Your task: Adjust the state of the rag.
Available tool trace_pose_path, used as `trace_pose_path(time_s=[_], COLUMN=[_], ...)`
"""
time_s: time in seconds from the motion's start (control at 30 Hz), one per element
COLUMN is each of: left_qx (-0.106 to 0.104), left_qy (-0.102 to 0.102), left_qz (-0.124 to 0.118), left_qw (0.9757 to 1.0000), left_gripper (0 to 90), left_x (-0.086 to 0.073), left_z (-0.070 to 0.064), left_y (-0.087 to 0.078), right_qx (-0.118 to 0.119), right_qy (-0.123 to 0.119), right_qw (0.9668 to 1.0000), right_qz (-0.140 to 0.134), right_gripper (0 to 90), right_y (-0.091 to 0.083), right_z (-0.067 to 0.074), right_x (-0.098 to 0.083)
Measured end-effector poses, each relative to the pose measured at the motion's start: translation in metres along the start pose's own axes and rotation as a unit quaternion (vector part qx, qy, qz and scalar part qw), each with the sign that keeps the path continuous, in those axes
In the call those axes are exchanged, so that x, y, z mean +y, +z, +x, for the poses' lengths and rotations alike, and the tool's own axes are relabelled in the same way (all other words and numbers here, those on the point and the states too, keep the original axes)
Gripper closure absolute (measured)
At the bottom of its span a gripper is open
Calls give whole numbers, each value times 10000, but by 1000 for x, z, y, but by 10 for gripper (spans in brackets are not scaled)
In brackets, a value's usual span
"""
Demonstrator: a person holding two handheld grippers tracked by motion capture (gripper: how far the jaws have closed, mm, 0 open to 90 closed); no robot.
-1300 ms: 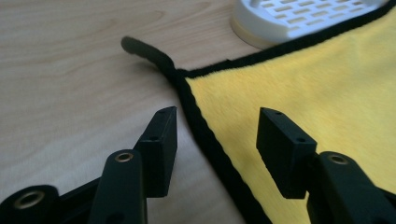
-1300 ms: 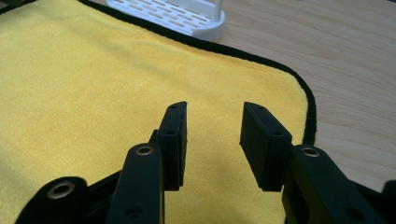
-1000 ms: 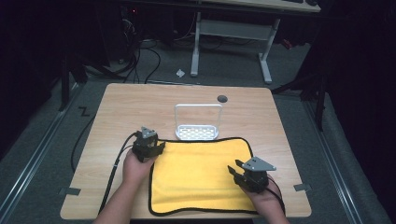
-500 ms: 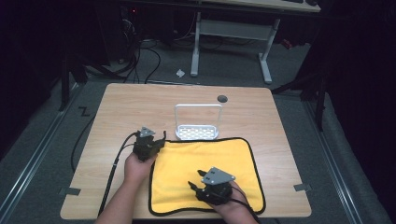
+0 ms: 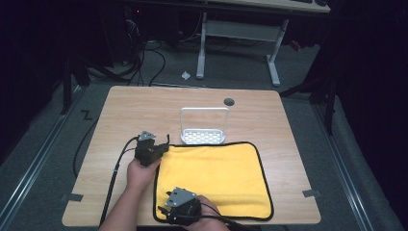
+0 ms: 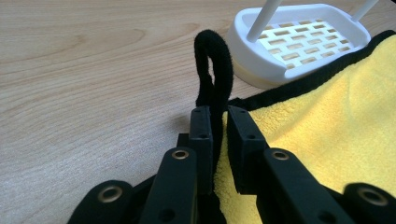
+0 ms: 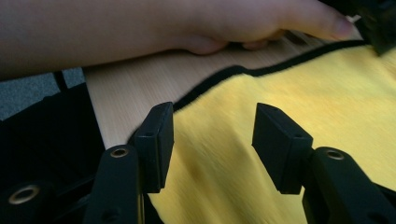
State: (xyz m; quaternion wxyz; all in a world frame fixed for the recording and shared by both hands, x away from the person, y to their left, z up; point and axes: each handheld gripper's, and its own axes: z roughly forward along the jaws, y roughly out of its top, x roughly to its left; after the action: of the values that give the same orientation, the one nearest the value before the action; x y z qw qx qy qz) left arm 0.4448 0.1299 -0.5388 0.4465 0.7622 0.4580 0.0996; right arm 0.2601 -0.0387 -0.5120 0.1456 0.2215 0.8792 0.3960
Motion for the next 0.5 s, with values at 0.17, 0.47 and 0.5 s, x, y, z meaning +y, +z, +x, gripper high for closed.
trace_pose_path(time_s=[0.17,0.47,0.5], left_qx=[-2,-22,-22], left_qy=[27,-22,-27], left_qz=[20,33,29], left_qw=[10000,10000,10000], left_gripper=[800,797,797], left_x=[0,0,0], left_z=[-1,0,0], left_y=[0,0,0], right_qx=[23,171,169], right_qy=[-51,8,3], right_qw=[9999,9985,9985], right_qz=[150,529,526], right_gripper=[485,501,533], right_y=[22,46,46], right_z=[3,0,0], right_x=[12,13,13])
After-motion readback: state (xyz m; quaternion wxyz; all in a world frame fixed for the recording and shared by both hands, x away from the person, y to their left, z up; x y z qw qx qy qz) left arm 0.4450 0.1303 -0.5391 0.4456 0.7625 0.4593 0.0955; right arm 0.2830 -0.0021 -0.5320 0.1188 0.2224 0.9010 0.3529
